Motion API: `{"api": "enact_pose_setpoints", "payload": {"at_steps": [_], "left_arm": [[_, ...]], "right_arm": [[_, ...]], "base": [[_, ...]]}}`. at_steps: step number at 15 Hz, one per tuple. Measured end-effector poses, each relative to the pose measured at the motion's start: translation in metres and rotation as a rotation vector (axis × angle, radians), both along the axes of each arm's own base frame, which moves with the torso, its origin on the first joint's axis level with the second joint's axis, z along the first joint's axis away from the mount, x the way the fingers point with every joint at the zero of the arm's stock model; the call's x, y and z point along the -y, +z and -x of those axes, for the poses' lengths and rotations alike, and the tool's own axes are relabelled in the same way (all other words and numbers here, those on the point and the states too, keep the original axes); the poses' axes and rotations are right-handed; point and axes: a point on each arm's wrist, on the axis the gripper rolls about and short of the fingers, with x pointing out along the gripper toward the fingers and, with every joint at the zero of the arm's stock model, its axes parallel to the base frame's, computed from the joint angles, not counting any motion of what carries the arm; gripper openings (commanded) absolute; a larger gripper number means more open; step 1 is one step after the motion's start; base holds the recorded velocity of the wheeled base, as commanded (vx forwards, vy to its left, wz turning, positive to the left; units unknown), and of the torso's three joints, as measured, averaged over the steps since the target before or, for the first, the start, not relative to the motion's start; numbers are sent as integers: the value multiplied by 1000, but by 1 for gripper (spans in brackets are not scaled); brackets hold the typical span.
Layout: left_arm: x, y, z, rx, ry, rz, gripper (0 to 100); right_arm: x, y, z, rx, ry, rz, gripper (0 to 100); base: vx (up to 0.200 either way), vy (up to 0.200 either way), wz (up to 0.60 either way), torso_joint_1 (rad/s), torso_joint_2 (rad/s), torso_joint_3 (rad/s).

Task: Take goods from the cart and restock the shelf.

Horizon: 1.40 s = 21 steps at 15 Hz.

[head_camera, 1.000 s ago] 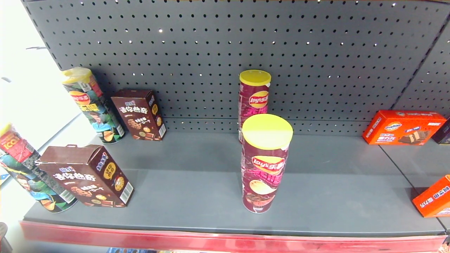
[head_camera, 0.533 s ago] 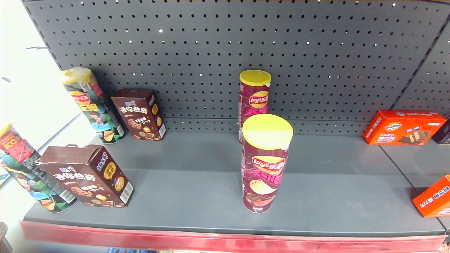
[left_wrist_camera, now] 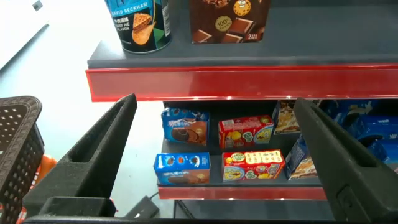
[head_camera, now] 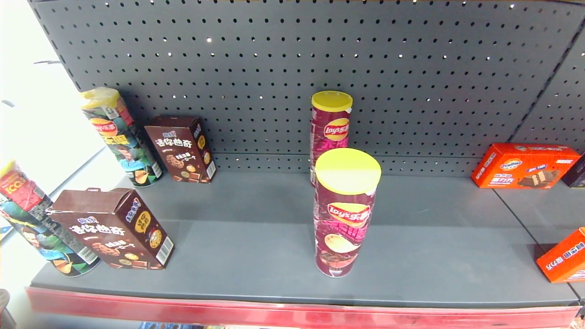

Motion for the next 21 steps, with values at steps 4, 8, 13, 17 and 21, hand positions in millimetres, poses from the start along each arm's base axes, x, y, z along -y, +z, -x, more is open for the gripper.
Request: {"api": "enact_pose_setpoints", "payload": {"at_steps": [4, 8, 13, 17, 21], "left_arm": [[0, 0, 0, 0, 1, 0, 100], [0, 0, 0, 0, 0, -1, 100], [0, 0, 0, 1, 2, 1, 100], [0, 0, 0, 1, 0, 0, 100], [0, 0, 0, 2, 1, 0, 100]], "right_arm": [[-1, -1, 3, 39, -88, -4, 100], [-1, -2, 7, 86, -78, -6, 100], [-2, -2, 7, 96, -54, -5, 100], [-2, -2, 8, 97, -54, -5, 100], [-2, -2, 8, 97, -45, -3, 100]], "base": [[0, 0, 0, 0, 0, 0], [0, 0, 0, 0, 0, 0], [0, 0, 0, 0, 0, 0], [0, 0, -150, 1, 2, 1], [0, 0, 0, 0, 0, 0]]}}
